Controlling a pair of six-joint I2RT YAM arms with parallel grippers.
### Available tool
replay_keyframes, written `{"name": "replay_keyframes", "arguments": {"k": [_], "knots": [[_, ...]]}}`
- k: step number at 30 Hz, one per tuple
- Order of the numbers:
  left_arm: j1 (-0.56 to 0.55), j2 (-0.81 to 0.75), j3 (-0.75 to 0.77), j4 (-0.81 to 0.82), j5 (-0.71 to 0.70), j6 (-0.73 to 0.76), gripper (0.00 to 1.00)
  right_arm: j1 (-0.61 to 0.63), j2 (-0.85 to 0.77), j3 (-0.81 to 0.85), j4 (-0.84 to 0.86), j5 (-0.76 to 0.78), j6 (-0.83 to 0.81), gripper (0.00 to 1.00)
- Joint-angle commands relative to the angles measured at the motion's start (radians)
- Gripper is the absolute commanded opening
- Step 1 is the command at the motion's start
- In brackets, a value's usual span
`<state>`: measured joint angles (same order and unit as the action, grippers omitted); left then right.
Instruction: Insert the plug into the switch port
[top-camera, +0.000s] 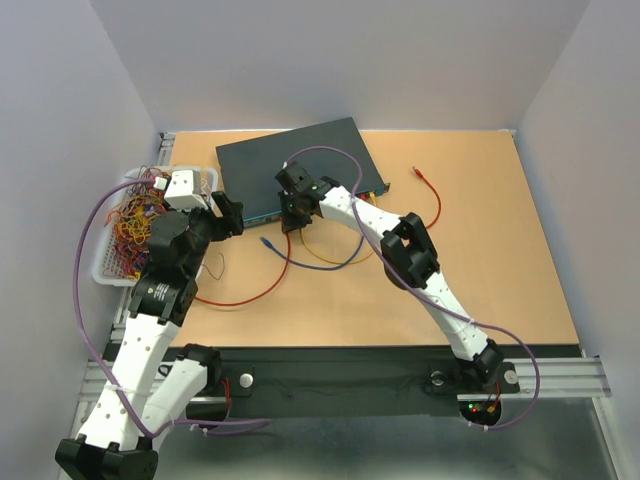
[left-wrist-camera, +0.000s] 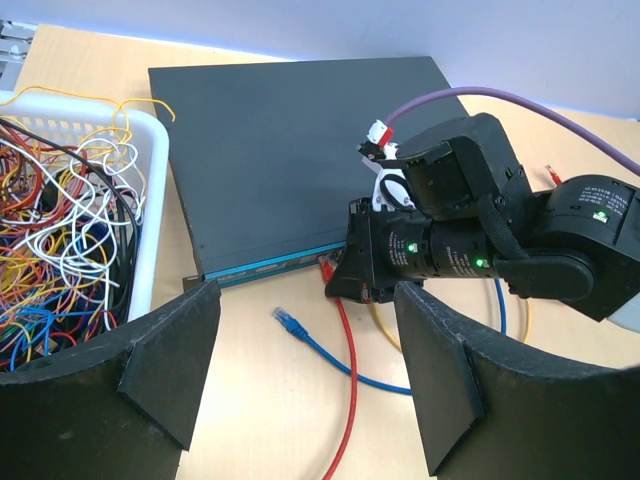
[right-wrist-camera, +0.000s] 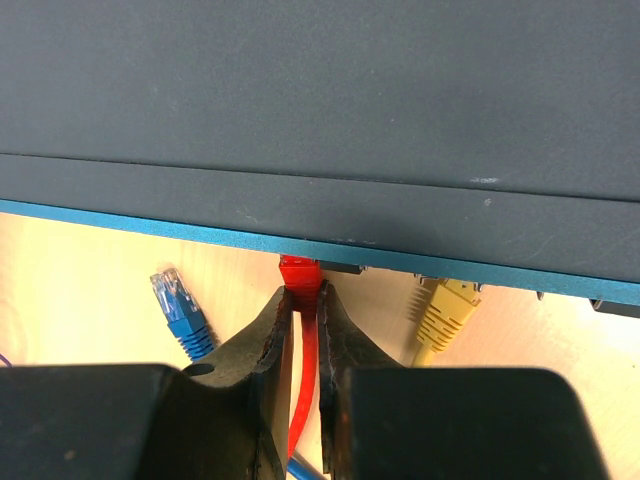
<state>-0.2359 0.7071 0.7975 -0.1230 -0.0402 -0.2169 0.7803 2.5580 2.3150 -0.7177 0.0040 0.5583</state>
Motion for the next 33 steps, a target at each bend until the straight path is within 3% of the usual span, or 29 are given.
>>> {"name": "replay_keyframes", "arguments": {"k": [1,33], "knots": [[-0.006,-0.015,-0.006,0.039,-0.013,0.019,0.81,0.007,-0.009,0.017,-0.025,0.013,0.002,0.0],[-0.006,-0.02,-0.007,0.037,-0.023,0.022,0.81,0.034,0.073,0.245,-0.025,0.014,-0.04,0.01]]}}
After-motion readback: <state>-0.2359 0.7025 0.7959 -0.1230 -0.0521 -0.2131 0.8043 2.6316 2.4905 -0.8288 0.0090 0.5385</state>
